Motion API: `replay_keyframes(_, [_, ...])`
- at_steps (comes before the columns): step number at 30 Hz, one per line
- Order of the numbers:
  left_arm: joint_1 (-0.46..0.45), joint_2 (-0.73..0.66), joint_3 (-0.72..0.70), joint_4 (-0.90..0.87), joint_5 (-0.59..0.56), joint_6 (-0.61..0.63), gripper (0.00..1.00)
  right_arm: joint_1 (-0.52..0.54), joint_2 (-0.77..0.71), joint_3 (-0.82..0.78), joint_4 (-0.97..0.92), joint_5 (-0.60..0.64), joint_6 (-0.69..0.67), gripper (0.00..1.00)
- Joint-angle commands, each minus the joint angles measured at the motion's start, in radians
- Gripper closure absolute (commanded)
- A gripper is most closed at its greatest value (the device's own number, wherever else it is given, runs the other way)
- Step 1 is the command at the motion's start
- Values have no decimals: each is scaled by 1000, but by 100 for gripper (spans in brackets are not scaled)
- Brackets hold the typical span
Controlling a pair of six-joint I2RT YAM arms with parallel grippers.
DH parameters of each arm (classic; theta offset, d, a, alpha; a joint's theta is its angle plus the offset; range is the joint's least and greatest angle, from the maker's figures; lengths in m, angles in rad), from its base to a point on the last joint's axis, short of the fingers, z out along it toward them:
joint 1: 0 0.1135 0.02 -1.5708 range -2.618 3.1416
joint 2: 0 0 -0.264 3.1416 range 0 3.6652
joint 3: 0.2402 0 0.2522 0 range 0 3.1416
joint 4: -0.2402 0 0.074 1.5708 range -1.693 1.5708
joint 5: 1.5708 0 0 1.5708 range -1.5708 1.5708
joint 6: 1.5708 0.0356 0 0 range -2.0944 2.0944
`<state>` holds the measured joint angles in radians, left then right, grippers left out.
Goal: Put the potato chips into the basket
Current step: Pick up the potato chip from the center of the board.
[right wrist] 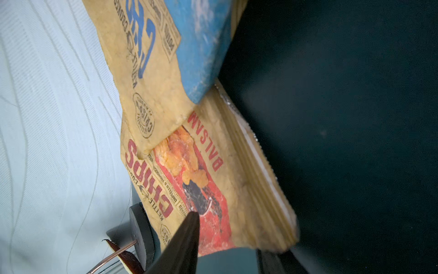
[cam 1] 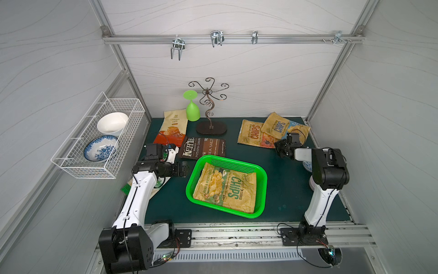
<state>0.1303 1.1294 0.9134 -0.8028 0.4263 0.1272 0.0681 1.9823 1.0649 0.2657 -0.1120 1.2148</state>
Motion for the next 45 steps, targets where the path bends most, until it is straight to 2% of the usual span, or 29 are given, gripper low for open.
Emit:
replay_keyframes(1, [3, -8, 21, 19, 12, 6, 1, 10, 69, -13, -39, -5, 11, 66])
replay_keyframes(6, [4, -8, 21, 19, 11, 7, 1, 9, 56, -5, -39, -12, -4, 85])
replay_keyframes(9, [4, -9, 21, 17, 13, 9, 1, 11, 23, -11, -24, -26, -19, 100])
replay_keyframes(19, [3, -13, 19, 17, 15, 8, 1, 21, -174, -1, -69, -133, -128, 100])
replay_keyframes(25, [3, -13, 19, 17, 17, 10, 1, 45, -288, 114, -248, -217, -256, 100])
replay_keyframes(31, [4, -18, 18, 17, 19, 11, 1, 83, -394, 211, -356, -240, -353, 100])
replay_keyframes(39, [5, -25, 17, 13, 46, 22, 2, 153, -529, 322, -492, -186, -474, 100])
replay_keyframes(45, [4, -40, 32, -5, 138, 46, 3, 231, -641, 346, -550, -94, -576, 100])
